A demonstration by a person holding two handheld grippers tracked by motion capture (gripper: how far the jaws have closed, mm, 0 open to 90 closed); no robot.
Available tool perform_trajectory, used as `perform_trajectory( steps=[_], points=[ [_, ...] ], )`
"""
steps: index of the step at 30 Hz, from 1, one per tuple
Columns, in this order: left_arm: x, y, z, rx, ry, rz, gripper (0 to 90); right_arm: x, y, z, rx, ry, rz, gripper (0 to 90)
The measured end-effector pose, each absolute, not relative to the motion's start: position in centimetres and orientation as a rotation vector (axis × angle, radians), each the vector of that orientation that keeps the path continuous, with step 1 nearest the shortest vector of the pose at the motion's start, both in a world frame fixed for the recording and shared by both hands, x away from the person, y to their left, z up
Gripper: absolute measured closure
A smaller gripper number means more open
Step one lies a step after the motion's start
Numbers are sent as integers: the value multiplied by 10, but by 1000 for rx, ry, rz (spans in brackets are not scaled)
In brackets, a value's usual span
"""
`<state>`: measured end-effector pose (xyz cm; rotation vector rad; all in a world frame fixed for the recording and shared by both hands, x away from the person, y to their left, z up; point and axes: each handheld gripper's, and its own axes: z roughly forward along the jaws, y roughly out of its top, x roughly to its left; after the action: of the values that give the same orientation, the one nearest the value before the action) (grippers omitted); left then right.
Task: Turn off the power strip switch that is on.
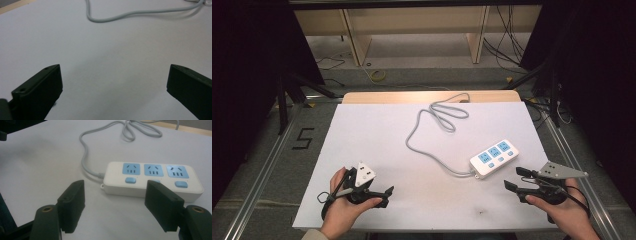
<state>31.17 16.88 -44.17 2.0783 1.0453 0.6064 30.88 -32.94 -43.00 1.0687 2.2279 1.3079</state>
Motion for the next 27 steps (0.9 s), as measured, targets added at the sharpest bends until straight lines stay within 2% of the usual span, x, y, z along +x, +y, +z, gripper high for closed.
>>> perform_trajectory(
  steps=[8,11,18,22,27],
  points=[
    [316,174,-443,2077,1057,643,0,308,-333,-430,1070,2221,1302,408],
    [317,175,-443,2074,1062,642,0,308,-333,-429,1067,2225,1264,500],
    [318,175,-444,2076,1059,639,1,316,-334,-426,1074,2222,1197,775],
    [319,174,-444,2074,1062,644,2,323,-334,-424,1080,2212,1154,895],
    [319,175,-444,2070,1068,654,4,336,-331,-423,1090,2231,1092,900]
  ],
)
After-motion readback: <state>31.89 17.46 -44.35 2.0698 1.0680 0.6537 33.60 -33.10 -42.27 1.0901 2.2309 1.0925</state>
